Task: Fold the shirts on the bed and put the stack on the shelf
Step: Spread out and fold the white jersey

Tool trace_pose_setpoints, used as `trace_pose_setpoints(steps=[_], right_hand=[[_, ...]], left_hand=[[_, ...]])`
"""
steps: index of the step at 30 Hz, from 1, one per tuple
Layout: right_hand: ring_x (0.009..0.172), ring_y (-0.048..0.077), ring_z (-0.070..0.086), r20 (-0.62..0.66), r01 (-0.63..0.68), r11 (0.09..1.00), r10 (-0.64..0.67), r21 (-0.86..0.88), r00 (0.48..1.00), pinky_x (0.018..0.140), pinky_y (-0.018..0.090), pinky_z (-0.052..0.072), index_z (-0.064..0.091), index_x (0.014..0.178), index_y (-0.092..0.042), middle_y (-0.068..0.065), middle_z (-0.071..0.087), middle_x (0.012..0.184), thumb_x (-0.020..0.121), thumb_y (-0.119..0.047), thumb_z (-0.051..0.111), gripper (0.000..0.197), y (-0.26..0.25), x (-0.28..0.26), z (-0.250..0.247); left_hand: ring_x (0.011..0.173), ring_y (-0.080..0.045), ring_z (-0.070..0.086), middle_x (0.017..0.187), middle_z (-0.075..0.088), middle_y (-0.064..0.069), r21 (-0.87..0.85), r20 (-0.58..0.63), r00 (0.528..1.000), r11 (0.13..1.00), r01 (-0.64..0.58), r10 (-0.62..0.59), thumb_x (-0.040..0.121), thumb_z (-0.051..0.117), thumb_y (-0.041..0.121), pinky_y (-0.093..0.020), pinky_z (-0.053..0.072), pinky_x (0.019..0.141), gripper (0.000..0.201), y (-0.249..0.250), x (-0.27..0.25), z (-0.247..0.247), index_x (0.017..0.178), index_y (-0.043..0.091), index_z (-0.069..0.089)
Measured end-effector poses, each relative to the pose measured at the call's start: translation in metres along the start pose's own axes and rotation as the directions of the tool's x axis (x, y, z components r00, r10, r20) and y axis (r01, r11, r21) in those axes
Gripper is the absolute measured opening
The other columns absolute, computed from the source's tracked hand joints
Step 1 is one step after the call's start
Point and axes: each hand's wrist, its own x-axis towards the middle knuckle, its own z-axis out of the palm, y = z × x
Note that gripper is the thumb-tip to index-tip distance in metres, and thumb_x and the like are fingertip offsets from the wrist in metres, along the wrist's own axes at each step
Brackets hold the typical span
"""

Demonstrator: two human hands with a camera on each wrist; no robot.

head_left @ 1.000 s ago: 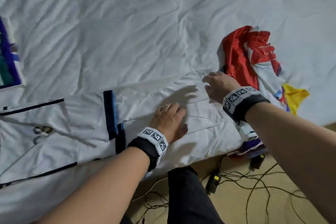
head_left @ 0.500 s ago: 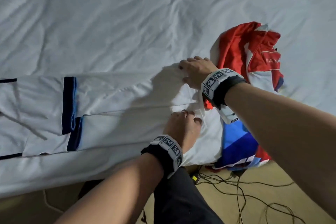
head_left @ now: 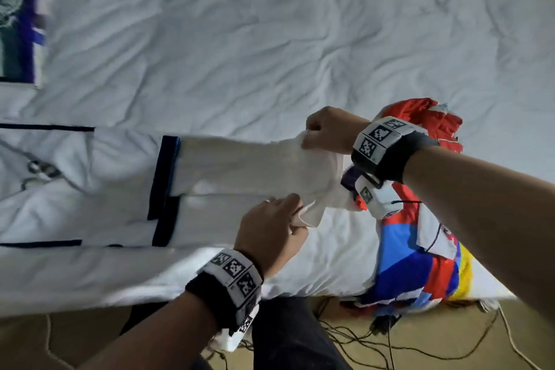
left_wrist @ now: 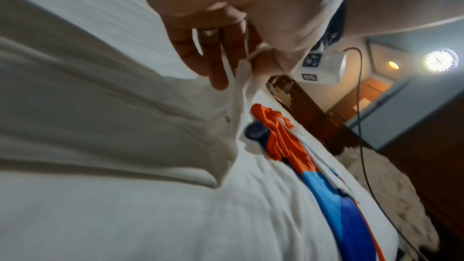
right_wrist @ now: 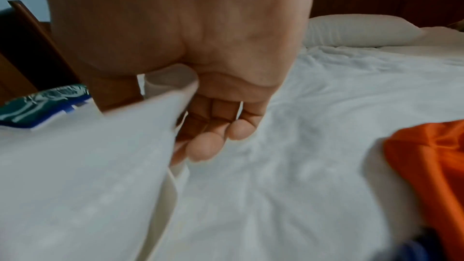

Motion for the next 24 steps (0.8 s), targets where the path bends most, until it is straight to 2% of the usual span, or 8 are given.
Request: trace_pose_setpoints(steps=[3, 5, 9, 13, 15, 18, 22, 24], right_hand=[[0.065, 0.015, 0.054, -0.010, 0.023, 0.995, -0.022, 0.095, 1.000, 0.054, 0.023, 0.040, 0.067, 0.079, -0.010, 0.003, 0.062, 0.072, 0.087, -0.028, 0.062, 0.020, -0.057, 0.007, 0.001], [0.061, 0.015, 0.056, -0.007, 0.052, 0.988, -0.051, 0.149, 0.999, 0.053, 0.022, 0.040, 0.068, 0.079, -0.006, 0.008, 0.065, 0.070, 0.086, -0.028, 0.064, 0.024, -0.101, 0.016, 0.008], [0.042, 0.008, 0.049, -0.050, 0.086, 0.960, -0.075, 0.267, 0.996, 0.045, 0.019, 0.037, 0.060, 0.064, -0.014, 0.001, 0.060, 0.054, 0.087, -0.028, 0.066, 0.028, -0.198, 0.043, 0.032], [0.046, 0.015, 0.058, -0.042, 0.066, 0.931, -0.055, 0.359, 0.998, 0.053, 0.025, 0.041, 0.064, 0.073, -0.011, 0.011, 0.069, 0.059, 0.087, -0.030, 0.064, 0.023, -0.292, 0.079, 0.069], [0.043, 0.013, 0.060, -0.048, 0.040, 0.923, -0.024, 0.383, 0.999, 0.051, 0.024, 0.040, 0.063, 0.076, -0.010, 0.012, 0.069, 0.059, 0.087, -0.031, 0.062, 0.023, -0.335, 0.097, 0.092], [0.043, 0.013, 0.062, -0.032, -0.004, 0.916, 0.018, 0.400, 0.999, 0.048, 0.024, 0.036, 0.060, 0.077, -0.010, 0.011, 0.068, 0.057, 0.089, -0.029, 0.058, 0.022, -0.390, 0.121, 0.123], [0.054, 0.020, 0.070, -0.023, -0.031, 0.890, 0.047, 0.456, 0.999, 0.039, 0.017, 0.035, 0.054, 0.072, -0.011, 0.005, 0.061, 0.055, 0.090, -0.024, 0.057, 0.022, -0.443, 0.142, 0.149], [0.055, 0.022, 0.070, -0.017, -0.029, 0.883, 0.042, 0.468, 0.999, 0.040, 0.019, 0.043, 0.055, 0.072, -0.010, 0.009, 0.066, 0.062, 0.089, -0.022, 0.057, 0.021, -0.462, 0.152, 0.158]], left_hand=[[0.065, -0.024, 0.056, 0.068, 0.059, 0.005, -0.173, -0.065, 0.981, 0.970, 0.171, -0.184, 0.065, 0.064, 0.021, -0.027, 0.035, 0.055, 0.024, -0.033, -0.025, -0.042, 0.081, 0.027, 0.047], [0.061, -0.016, 0.055, 0.064, 0.058, 0.008, -0.297, -0.093, 0.945, 0.914, 0.275, -0.315, 0.070, 0.066, 0.019, -0.030, 0.041, 0.055, 0.022, -0.057, -0.043, -0.074, 0.080, 0.027, 0.049], [0.050, 0.000, 0.051, 0.059, 0.058, 0.019, -0.438, -0.163, 0.849, 0.808, 0.394, -0.502, 0.074, 0.070, 0.002, -0.011, 0.033, 0.046, 0.035, -0.118, -0.078, -0.135, 0.069, 0.030, 0.050], [0.053, -0.003, 0.051, 0.062, 0.058, 0.015, -0.519, -0.198, 0.759, 0.723, 0.455, -0.620, 0.076, 0.067, -0.001, -0.011, 0.036, 0.047, 0.031, -0.188, -0.109, -0.188, 0.068, 0.023, 0.050], [0.058, -0.004, 0.053, 0.062, 0.059, 0.013, -0.507, -0.239, 0.725, 0.720, 0.474, -0.646, 0.075, 0.067, 0.000, -0.011, 0.037, 0.052, 0.030, -0.228, -0.122, -0.209, 0.068, 0.023, 0.050], [0.063, -0.014, 0.058, 0.067, 0.064, 0.007, -0.516, -0.254, 0.664, 0.679, 0.522, -0.704, 0.077, 0.068, 0.004, -0.025, 0.045, 0.056, 0.021, -0.278, -0.139, -0.236, 0.073, 0.020, 0.056], [0.062, -0.016, 0.060, 0.068, 0.065, -0.001, -0.541, -0.249, 0.615, 0.634, 0.553, -0.749, 0.080, 0.067, -0.001, -0.027, 0.047, 0.059, 0.021, -0.322, -0.153, -0.262, 0.078, 0.019, 0.059], [0.060, -0.017, 0.058, 0.067, 0.064, -0.002, -0.567, -0.228, 0.574, 0.586, 0.578, -0.787, 0.082, 0.065, 0.001, -0.028, 0.046, 0.058, 0.020, -0.336, -0.158, -0.269, 0.079, 0.020, 0.059]])
